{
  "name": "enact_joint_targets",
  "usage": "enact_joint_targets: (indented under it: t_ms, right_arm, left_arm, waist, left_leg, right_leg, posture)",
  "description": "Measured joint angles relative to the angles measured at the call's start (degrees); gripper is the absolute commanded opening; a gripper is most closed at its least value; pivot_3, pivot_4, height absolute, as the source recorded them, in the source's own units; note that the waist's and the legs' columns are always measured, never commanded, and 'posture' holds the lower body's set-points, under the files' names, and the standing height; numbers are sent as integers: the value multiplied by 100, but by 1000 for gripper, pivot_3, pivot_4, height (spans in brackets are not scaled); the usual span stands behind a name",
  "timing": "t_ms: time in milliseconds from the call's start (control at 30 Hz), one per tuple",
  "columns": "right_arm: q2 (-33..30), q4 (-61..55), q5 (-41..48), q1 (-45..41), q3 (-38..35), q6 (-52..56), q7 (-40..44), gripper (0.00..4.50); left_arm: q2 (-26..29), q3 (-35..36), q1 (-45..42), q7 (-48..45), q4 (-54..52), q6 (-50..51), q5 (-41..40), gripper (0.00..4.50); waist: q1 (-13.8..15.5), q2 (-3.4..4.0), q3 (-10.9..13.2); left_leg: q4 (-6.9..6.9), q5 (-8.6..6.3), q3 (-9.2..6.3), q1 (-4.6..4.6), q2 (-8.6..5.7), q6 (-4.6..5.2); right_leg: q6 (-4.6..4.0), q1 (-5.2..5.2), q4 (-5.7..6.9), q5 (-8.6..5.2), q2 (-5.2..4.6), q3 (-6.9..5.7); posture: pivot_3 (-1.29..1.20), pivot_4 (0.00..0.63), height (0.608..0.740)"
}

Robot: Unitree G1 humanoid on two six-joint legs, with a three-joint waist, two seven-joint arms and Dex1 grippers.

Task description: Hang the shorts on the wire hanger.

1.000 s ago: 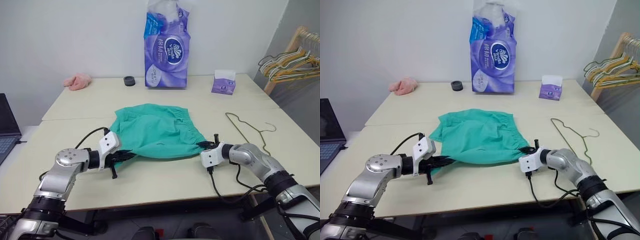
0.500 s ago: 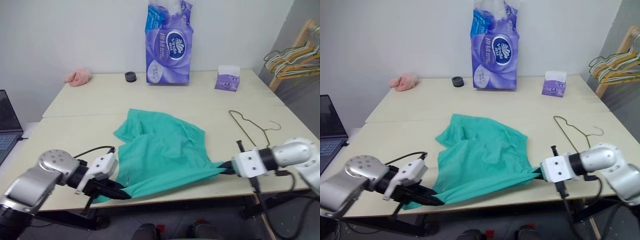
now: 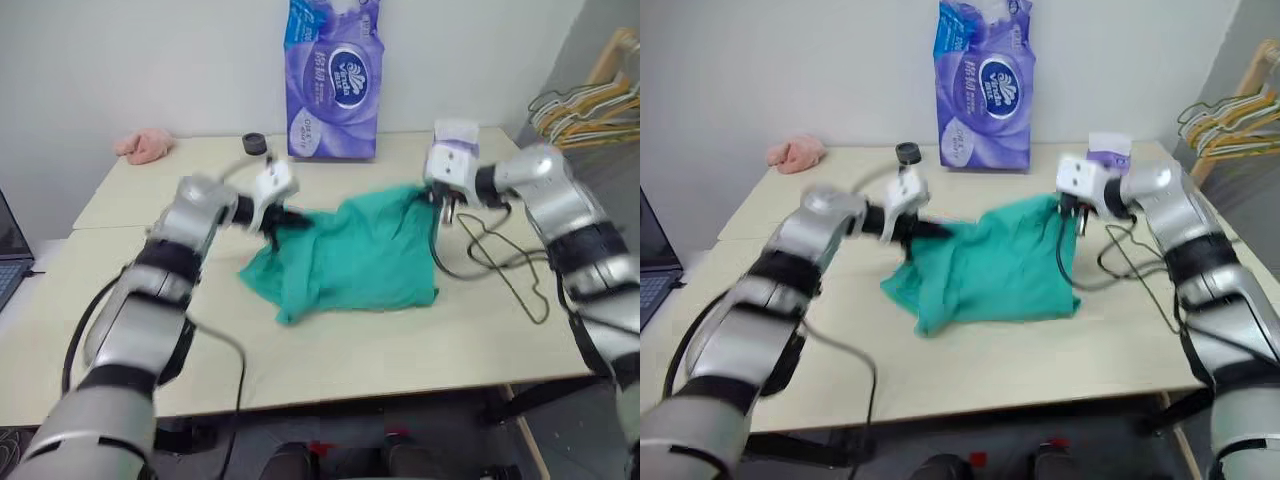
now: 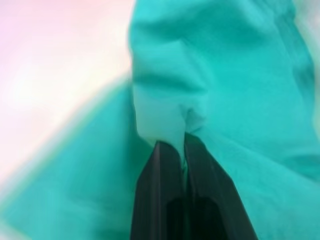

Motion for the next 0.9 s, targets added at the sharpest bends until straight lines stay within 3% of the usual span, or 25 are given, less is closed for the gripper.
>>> enact_joint_targets:
  t_ms: [33,67,133,267,400,467,533,600,667,733,800,900]
  right_arm:
    - [143,701,-459,-684,52,-464,-825,68]
    - [165,1009,-695,-1109,53,-749,-1377,68]
    - [166,1488,-1126,-1975,29,-1294,-2501,68]
    - [-165,1458,-1520,-2668,-229,-2305,-3737,68]
    - [-796,603,-1661,-1753,-450,-3356,-3947,68]
    - [-816,29,-1424,-702,-580,-3394,-3557,68]
    - [-798,-865,-1017,838,-643,-3190,-3001,68]
    - [-628,-1866,-805,2557,-454,-2797,-2412,68]
    - [-544,-2406,-821,3352,-261,-2540,-2104,68]
    - [-648,-3321,-891,4115,-173,-2321,-1722,68]
    - [-741,-3946,-934,4454,-163,-2102,-1410,68]
    - [-760,-4706,-930,4654,-177,-1941,-1108,68]
  left_arm:
    - [0,16,-799,875,682,-475,375,0]
    - [58,44,-1327,1427,969,-769,573,0]
    - [285,57,-2359,2427,1393,-1334,1049,0]
    - [891,-197,-3422,3320,1440,-2515,2017,0]
    - [1305,-402,-3198,2879,1344,-3497,2527,0]
    - [1276,-200,-2460,1749,1195,-3635,2217,0]
    - [1269,59,-1067,134,719,-3569,1552,0]
    - [1364,118,1214,-1463,-628,-2878,653,0]
    - [1498,-1,2663,-2113,-1753,-2247,247,0]
    - [1961,-81,4322,-2528,-3673,-1402,-221,0]
    - [2507,20,5138,-2650,-5027,-743,-501,0]
    - [3015,122,6019,-2733,-6287,-70,-735,0]
  waist:
    - [-65,-11,-7]
    - [-114,-11,-9]
    - [-218,-11,-9]
    - [-349,-7,-52]
    - [-425,-2,-53]
    - [-441,5,-53]
    - [-450,17,-51]
    - [-516,43,-8]
    - [-608,48,38]
    - [-692,43,41]
    - [-644,42,42]
    - [-537,52,44]
  left_leg:
    - [24,3,15,-114,0,-9]
    - [26,0,22,-176,4,-16]
    - [-41,-7,71,-219,2,-29]
    - [-121,-18,62,-142,-17,-46]
    - [-132,-31,70,-127,-31,-31]
    - [-119,-42,73,-107,-30,-10]
    - [-109,-40,76,-22,-19,6]
    - [-66,-51,83,85,-10,38]
    - [-7,-59,76,58,10,52]
    - [22,-58,70,61,27,50]
    - [54,-62,52,86,38,53]
    - [41,-82,53,222,37,80]
  right_leg:
    - [-2,-148,70,1,-15,8]
    - [-7,-228,84,-2,-20,-4]
    - [-29,-325,108,-15,-41,-3]
    - [-43,-315,85,-24,-64,-6]
    - [-40,-298,58,-26,-74,4]
    - [-32,-256,35,-30,-74,2]
    - [-30,-144,37,-31,-66,-5]
    - [-30,-50,75,-31,-50,10]
    - [-36,-73,128,-7,-27,20]
    - [-39,-77,165,-1,-8,23]
    - [-42,-42,166,0,10,11]
    - [-37,107,123,-9,12,6]
  posture:
    - [-61,8,740]
    - [-66,8,740]
    - [-75,12,740]
    - [-83,23,740]
    - [-78,45,740]
    - [-82,50,740]
    - [-82,50,740]
    - [-86,56,740]
    - [-78,57,740]
    - [-78,57,740]
    - [-78,57,740]
    - [-86,53,740]
